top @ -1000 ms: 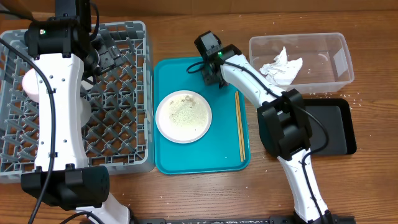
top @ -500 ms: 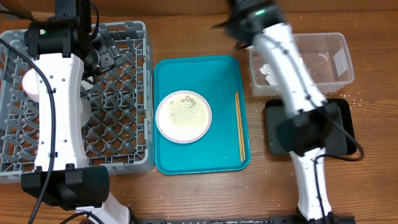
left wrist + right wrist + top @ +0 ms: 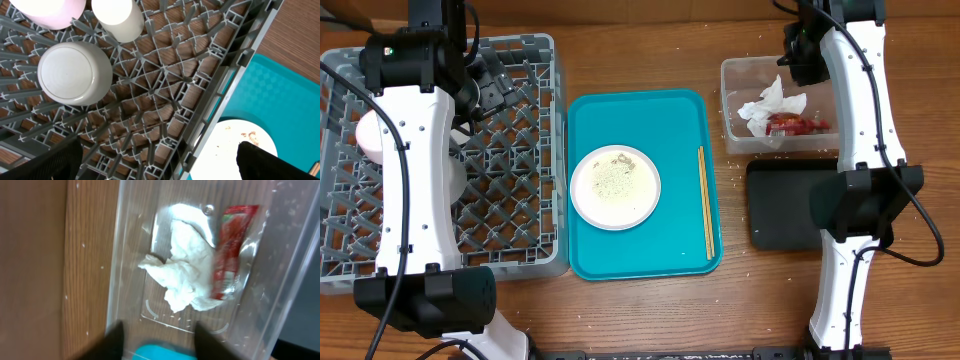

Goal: Sort waste into correct bins and load items into the dishwasher
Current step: 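Carry the red wrapper to the clear plastic box and release it, then move the left gripper from the rack over the teal tray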

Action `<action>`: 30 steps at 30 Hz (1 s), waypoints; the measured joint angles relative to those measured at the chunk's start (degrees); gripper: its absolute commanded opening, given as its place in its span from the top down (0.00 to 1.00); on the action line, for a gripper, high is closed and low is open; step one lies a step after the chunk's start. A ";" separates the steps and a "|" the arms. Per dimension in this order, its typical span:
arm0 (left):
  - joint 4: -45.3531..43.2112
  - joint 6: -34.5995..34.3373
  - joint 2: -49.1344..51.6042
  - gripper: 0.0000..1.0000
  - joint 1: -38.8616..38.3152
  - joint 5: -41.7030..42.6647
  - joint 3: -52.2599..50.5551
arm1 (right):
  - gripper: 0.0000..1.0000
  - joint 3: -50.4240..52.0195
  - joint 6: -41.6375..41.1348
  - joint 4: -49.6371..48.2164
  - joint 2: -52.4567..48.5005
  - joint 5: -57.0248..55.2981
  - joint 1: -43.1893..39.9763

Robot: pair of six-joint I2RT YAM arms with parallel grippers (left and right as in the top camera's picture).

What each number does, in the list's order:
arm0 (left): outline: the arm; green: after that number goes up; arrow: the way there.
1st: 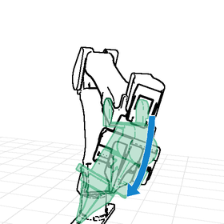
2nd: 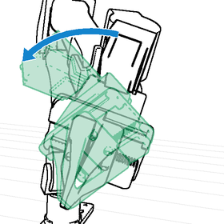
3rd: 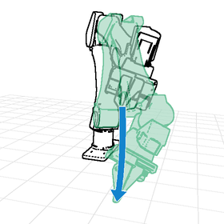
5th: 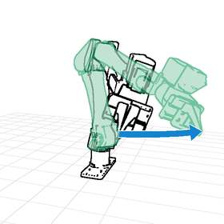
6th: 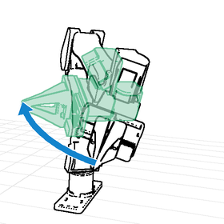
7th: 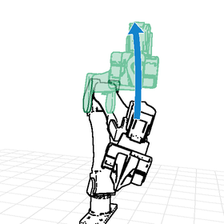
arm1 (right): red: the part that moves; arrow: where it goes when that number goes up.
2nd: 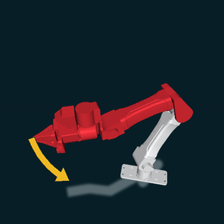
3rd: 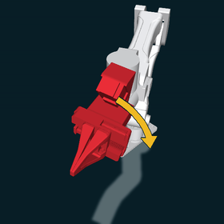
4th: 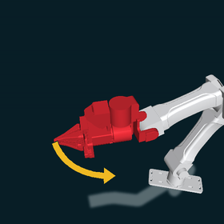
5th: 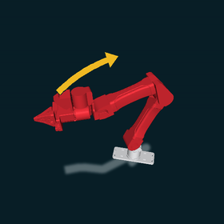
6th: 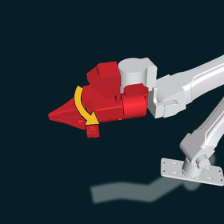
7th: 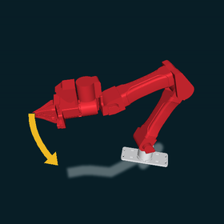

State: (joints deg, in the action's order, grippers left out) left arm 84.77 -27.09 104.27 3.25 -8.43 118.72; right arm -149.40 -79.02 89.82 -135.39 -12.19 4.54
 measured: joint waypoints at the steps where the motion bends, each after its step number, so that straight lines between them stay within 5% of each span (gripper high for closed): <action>1: 0.02 0.00 0.00 0.00 0.00 0.02 0.00 | 0.44 0.02 -0.22 -0.13 0.02 0.11 0.07; 10: 0.00 0.00 0.00 0.00 0.00 0.00 0.00 | 0.42 0.07 -0.24 5.81 0.35 -0.17 0.11; 11: 0.00 0.00 0.00 0.00 0.00 0.00 0.00 | 0.39 0.07 -0.26 6.40 0.70 -0.66 0.11; 13: 0.02 0.00 0.00 0.00 0.00 0.02 0.00 | 0.00 0.07 0.13 7.13 2.01 -1.99 0.11; 24: 0.00 0.00 0.00 0.00 0.00 0.02 0.00 | 0.00 -1.11 8.96 7.23 22.10 -7.76 -6.01; 30: 0.00 0.00 0.00 0.00 0.00 0.00 0.00 | 0.00 -0.79 17.53 7.28 22.03 -8.13 -15.19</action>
State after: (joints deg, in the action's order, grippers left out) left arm 84.77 -27.09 104.27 3.25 -8.43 118.72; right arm -150.19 -61.49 97.10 -113.36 -20.32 -10.66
